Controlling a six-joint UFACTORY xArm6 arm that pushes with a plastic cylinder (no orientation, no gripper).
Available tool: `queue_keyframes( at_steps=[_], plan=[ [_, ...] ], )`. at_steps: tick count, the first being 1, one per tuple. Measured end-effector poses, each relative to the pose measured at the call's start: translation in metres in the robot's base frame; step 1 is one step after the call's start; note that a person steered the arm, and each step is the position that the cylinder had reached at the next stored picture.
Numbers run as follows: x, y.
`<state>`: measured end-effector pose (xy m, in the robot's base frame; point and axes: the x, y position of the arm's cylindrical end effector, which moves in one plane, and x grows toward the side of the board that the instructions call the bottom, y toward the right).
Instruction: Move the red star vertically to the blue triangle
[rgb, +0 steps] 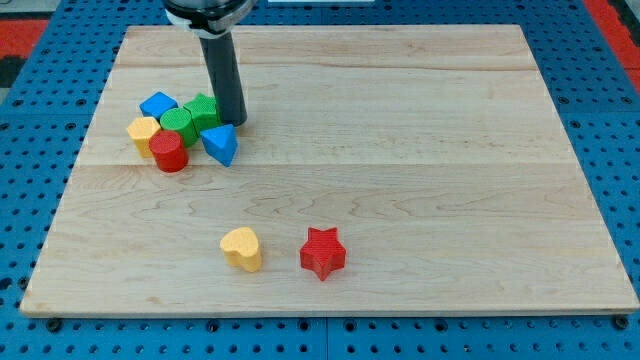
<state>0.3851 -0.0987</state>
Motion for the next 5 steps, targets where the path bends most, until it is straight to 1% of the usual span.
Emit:
queue_keyframes(
  at_steps=[1,2,3,4,5],
  plan=[
    [0.044,0.054],
    [0.099,0.107],
    [0.140,0.156],
    [0.167,0.201],
    [0.144,0.152]
  ],
)
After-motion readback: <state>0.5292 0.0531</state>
